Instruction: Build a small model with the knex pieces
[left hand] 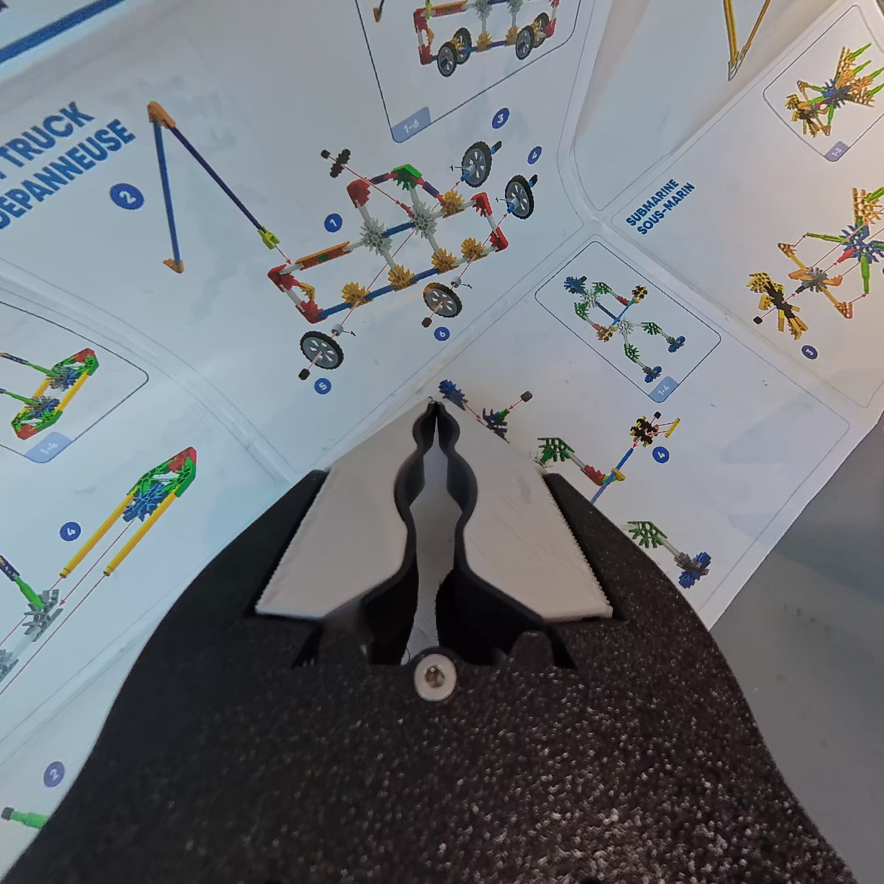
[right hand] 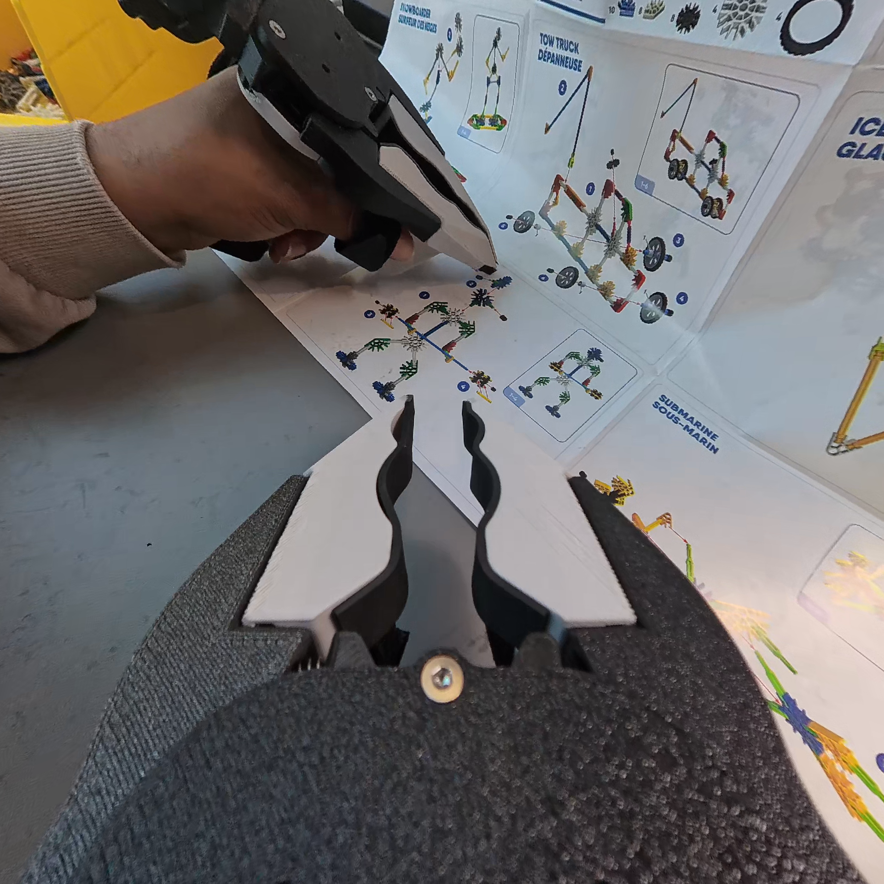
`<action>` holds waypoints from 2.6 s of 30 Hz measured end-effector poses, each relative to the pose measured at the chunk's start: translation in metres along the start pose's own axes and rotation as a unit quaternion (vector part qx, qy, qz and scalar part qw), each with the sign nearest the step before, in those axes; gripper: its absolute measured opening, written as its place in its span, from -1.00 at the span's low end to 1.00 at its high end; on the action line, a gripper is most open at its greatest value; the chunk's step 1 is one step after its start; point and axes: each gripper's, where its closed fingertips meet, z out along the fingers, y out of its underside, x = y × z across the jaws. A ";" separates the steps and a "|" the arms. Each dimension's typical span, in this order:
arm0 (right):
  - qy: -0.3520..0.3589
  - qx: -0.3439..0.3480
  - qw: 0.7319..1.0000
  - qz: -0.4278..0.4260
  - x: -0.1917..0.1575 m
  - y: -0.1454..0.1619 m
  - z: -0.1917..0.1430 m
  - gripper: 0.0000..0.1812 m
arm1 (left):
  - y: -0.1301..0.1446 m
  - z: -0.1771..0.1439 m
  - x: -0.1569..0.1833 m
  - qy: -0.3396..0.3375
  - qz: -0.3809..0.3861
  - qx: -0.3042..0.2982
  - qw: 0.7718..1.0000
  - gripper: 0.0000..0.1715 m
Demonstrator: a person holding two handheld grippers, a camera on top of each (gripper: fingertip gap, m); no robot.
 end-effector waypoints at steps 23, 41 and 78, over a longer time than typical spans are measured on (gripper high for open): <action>-0.006 -0.004 1.000 -0.004 -0.003 0.001 0.001 -0.79 | -0.002 -0.014 -0.017 0.007 -0.018 0.004 1.000 -1.00; -0.010 -0.006 1.000 -0.002 -0.003 0.002 0.002 -0.79 | -0.004 -0.020 -0.024 0.009 -0.024 0.009 1.000 -1.00; -0.020 -0.025 0.999 -0.032 -0.011 0.007 0.007 -0.79 | 0.037 -0.032 0.028 0.108 0.117 -0.146 0.976 -1.00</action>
